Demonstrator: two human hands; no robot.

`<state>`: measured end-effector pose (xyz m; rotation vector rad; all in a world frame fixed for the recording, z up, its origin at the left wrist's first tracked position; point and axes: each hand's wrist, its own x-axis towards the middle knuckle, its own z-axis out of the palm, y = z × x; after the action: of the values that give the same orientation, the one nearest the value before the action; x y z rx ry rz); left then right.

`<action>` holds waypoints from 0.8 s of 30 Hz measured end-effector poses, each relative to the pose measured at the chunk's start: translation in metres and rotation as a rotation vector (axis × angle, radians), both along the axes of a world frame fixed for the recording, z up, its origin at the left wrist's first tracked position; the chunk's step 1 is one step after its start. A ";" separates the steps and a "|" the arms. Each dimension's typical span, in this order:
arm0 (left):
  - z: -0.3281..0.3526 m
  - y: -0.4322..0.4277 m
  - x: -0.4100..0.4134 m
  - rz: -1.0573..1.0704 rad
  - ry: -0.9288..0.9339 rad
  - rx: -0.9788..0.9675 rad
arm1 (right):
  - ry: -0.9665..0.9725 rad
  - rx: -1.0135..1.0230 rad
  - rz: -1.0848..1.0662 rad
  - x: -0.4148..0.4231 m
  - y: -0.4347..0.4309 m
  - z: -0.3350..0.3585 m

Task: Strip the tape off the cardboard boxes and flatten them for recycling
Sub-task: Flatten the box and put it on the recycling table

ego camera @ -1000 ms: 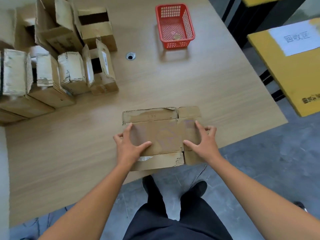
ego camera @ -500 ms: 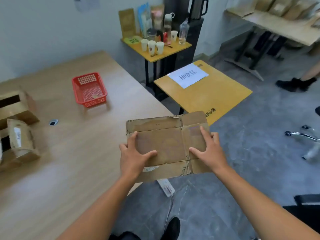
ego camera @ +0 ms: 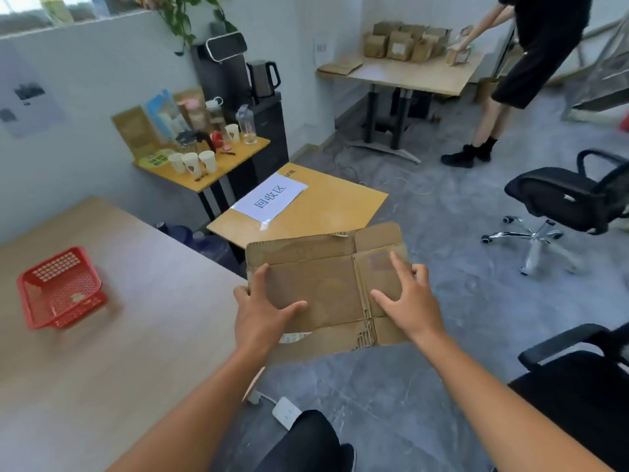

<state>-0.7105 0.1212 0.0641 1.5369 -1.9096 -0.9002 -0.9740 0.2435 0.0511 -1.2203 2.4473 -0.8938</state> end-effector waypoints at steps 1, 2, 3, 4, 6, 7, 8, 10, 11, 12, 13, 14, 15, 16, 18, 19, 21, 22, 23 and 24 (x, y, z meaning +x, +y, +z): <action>-0.001 -0.005 -0.012 -0.016 0.006 -0.001 | -0.016 -0.014 -0.017 -0.011 0.000 -0.001; -0.003 -0.009 -0.023 -0.028 0.016 0.004 | -0.033 -0.032 -0.030 -0.023 -0.001 -0.002; -0.007 -0.014 -0.035 -0.037 0.031 0.015 | -0.045 -0.041 -0.039 -0.035 -0.003 -0.002; -0.012 -0.019 -0.047 -0.045 0.046 0.030 | -0.051 -0.034 -0.045 -0.048 -0.007 -0.003; -0.026 -0.033 -0.069 -0.056 0.063 0.048 | -0.052 0.004 -0.046 -0.072 -0.020 -0.006; -0.034 -0.041 -0.080 -0.054 0.071 0.054 | -0.048 0.021 -0.037 -0.084 -0.029 -0.008; -0.041 -0.050 -0.090 -0.046 0.081 0.061 | -0.044 0.037 -0.022 -0.095 -0.041 -0.011; -0.057 -0.071 -0.111 -0.020 0.098 0.088 | -0.041 0.074 0.007 -0.119 -0.067 -0.019; -0.064 -0.082 -0.121 -0.003 0.102 0.103 | -0.039 0.095 0.019 -0.130 -0.082 -0.023; -0.070 -0.092 -0.130 0.015 0.105 0.113 | -0.030 0.112 0.036 -0.142 -0.097 -0.027; -0.075 -0.101 -0.140 0.036 0.107 0.125 | -0.016 0.134 0.056 -0.153 -0.112 -0.030; -0.080 -0.109 -0.149 0.055 0.108 0.141 | -0.007 0.157 0.075 -0.165 -0.128 -0.033; -0.084 -0.116 -0.158 0.069 0.111 0.157 | -0.002 0.180 0.095 -0.177 -0.143 -0.034; -0.087 -0.123 -0.167 0.076 0.117 0.171 | 0.002 0.198 0.117 -0.188 -0.157 -0.034; -0.092 -0.139 -0.183 0.077 0.138 0.192 | 0.016 0.206 0.160 -0.210 -0.184 -0.035; -0.094 -0.147 -0.190 0.073 0.151 0.208 | 0.019 0.202 0.174 -0.220 -0.197 -0.035; -0.097 -0.163 -0.200 0.076 0.164 0.240 | 0.013 0.207 0.204 -0.235 -0.223 -0.035; -0.099 -0.170 -0.204 0.089 0.164 0.254 | 0.013 0.215 0.223 -0.241 -0.236 -0.036; -0.101 -0.176 -0.207 0.108 0.162 0.267 | 0.017 0.223 0.248 -0.246 -0.249 -0.038; -0.104 -0.182 -0.209 0.133 0.159 0.282 | 0.024 0.231 0.277 -0.251 -0.262 -0.042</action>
<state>-0.9199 -0.0605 -0.0399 1.6736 -1.6011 -1.2328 -1.2248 -0.0188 0.0091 -1.4411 2.2471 -0.5086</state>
